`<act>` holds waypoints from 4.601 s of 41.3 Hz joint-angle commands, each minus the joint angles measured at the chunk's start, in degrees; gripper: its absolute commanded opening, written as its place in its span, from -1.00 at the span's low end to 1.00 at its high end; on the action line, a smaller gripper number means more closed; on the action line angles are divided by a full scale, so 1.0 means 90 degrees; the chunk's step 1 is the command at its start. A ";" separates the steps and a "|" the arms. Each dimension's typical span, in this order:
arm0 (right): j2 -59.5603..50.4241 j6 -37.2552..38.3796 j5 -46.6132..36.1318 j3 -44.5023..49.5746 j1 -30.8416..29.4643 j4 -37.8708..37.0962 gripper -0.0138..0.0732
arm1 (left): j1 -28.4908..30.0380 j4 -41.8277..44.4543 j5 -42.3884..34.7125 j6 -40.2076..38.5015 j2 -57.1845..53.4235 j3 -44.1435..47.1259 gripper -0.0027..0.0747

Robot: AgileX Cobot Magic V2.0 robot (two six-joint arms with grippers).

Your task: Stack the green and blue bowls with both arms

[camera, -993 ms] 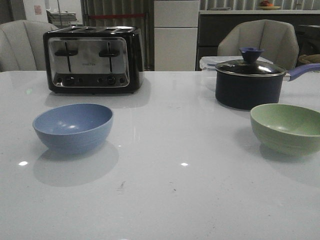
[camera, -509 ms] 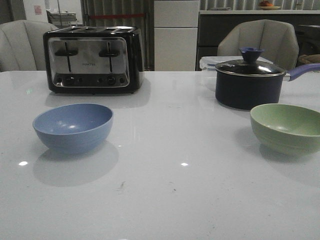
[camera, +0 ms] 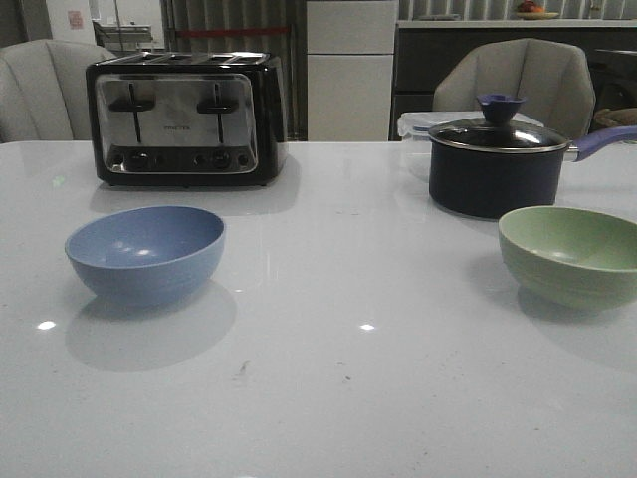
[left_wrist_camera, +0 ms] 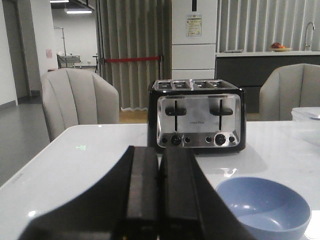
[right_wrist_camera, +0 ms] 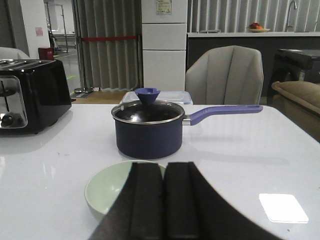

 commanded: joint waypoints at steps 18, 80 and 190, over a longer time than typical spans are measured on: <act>0.1128 0.0000 0.1822 -0.3462 -0.0026 -0.0568 -0.62 | 0.0009 -0.0080 0.1674 -0.0048 0.0980 -0.3520 -0.69; 0.7580 -0.0017 0.3974 -0.5270 -0.0358 0.0114 0.54 | 0.0009 -0.0095 0.3364 -0.0048 0.4263 -0.3740 0.38; 1.1661 -0.1510 0.3824 -0.8254 0.2954 0.1689 -0.24 | 0.0009 -0.0095 0.3251 -0.0048 0.4263 -0.3740 0.24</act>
